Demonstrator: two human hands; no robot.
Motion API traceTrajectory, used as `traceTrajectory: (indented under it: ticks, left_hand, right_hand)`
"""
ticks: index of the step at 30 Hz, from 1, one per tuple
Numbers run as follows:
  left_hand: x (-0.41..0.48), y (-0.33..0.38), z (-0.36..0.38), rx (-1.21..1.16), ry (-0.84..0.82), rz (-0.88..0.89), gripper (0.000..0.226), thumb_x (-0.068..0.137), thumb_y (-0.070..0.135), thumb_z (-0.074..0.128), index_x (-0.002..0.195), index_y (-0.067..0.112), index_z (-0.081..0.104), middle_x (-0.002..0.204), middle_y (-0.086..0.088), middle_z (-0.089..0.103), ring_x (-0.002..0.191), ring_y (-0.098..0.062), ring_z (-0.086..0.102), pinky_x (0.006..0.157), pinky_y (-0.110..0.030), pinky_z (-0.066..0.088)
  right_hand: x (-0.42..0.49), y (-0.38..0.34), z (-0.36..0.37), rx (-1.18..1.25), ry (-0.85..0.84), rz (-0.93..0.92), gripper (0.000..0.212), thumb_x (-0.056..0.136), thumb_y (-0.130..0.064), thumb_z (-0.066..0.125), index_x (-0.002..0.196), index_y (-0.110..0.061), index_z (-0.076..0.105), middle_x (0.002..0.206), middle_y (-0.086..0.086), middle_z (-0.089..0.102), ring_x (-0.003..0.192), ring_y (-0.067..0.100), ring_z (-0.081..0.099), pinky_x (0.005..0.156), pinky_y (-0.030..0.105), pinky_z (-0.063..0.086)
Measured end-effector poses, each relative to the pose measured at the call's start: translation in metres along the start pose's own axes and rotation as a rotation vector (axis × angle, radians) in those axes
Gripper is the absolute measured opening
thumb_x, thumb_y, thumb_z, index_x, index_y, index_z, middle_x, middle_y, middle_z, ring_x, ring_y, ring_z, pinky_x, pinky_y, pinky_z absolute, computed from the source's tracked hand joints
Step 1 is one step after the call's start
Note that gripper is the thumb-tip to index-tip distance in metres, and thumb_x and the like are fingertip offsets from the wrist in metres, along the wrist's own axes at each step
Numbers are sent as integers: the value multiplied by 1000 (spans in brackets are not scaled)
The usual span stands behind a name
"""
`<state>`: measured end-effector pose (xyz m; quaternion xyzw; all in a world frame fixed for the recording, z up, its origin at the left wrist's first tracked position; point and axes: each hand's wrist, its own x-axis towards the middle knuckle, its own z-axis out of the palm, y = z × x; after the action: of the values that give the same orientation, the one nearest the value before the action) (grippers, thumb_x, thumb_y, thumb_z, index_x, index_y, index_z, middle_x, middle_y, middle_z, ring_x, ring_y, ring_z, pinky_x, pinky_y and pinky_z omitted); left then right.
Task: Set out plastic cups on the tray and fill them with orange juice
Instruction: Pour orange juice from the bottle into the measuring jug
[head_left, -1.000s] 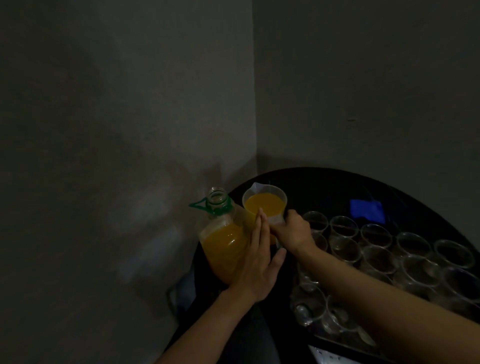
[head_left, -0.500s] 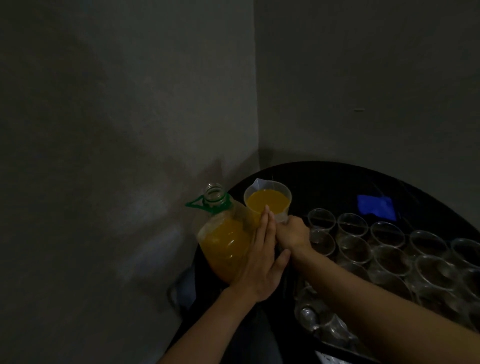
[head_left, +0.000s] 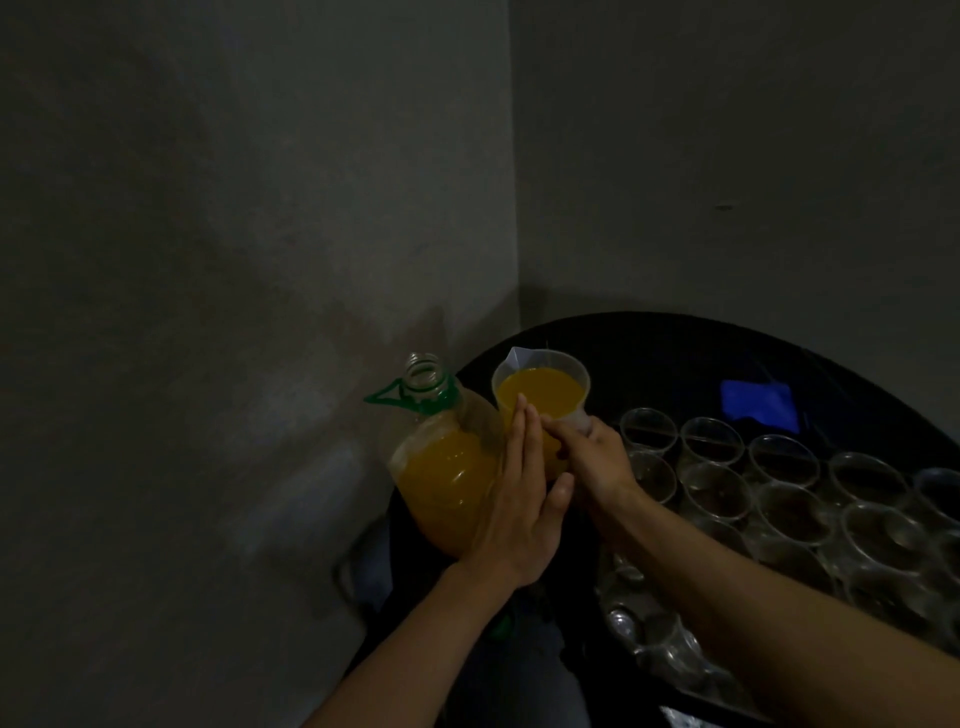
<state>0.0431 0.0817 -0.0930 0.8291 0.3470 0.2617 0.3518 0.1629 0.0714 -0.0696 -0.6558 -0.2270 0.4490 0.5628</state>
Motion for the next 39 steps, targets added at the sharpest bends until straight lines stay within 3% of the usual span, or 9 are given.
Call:
traceTrajectory:
  ticks: [6, 9, 13, 19, 22, 26, 29, 34, 39]
  left_hand:
    - [2, 2, 2, 22, 20, -12, 81, 95, 69, 17, 154, 33, -24, 162, 22, -31, 148, 9, -18, 119, -18, 3]
    - [3, 3, 3, 26, 28, -36, 80, 98, 67, 20, 154, 32, -25, 160, 22, -33, 147, 10, -20, 117, -14, -1]
    - [6, 8, 5, -38, 3, -117, 80, 107, 38, 39, 147, 38, -30, 160, 18, -35, 150, 0, -15, 123, -24, 6]
    - [20, 15, 6, -97, 42, -233, 98, 100, 13, 50, 151, 30, -32, 164, 5, -32, 155, -18, -9, 127, -42, 16]
    - [27, 16, 9, -136, 71, -316, 98, 98, 8, 51, 155, 21, -28, 166, 1, -26, 155, -21, -11, 128, -41, 8]
    - [36, 19, 11, -186, 112, -389, 97, 94, 1, 50, 158, 16, -23, 168, -3, -16, 155, -22, -8, 127, -36, 4]
    - [42, 22, 8, -237, 146, -430, 97, 94, 2, 49, 158, 21, -21, 169, -2, -11, 155, -24, -3, 127, -43, 10]
    - [54, 34, -1, -269, 177, -417, 99, 92, 1, 53, 160, 24, -16, 170, -2, -6, 155, -25, 6, 125, -48, 20]
    - [65, 49, -9, -306, 222, -381, 97, 86, -2, 56, 162, 25, 1, 163, -8, 21, 146, -28, 31, 117, -51, 35]
  right_hand:
    - [2, 0, -1, 29, 3, -35, 49, 91, -33, 69, 122, 2, 56, 112, 20, 64, 89, 22, 59, 91, 50, 53]
    - [4, 0, -1, 48, 2, -33, 45, 92, -32, 68, 120, 2, 57, 103, 15, 64, 88, 20, 60, 87, 47, 55]
    - [6, -2, -3, 65, -5, -49, 24, 94, -31, 66, 107, -11, 60, 97, 5, 62, 87, 16, 61, 70, 31, 50]
    - [10, -5, -7, 102, 15, -59, 29, 91, -27, 70, 108, -5, 63, 101, 13, 68, 91, 24, 64, 85, 43, 54]
    - [12, -11, -10, 134, 11, -63, 20, 91, -25, 70, 103, -11, 63, 97, 9, 70, 93, 24, 67, 84, 41, 54]
    - [11, -25, -13, 151, -12, -86, 26, 89, -28, 72, 110, -14, 65, 105, 10, 73, 101, 26, 69, 92, 46, 56]
    - [9, -38, -16, 166, 0, -111, 24, 88, -27, 73, 106, -11, 67, 99, 10, 74, 100, 28, 69, 91, 45, 56]
    - [-1, -64, -24, 145, -38, -150, 27, 90, -30, 71, 109, -11, 67, 106, 13, 73, 106, 28, 67, 95, 47, 54]
    - [-9, -90, -30, 164, -42, -189, 39, 85, -33, 75, 109, -3, 67, 107, 22, 70, 103, 34, 66, 98, 57, 49]
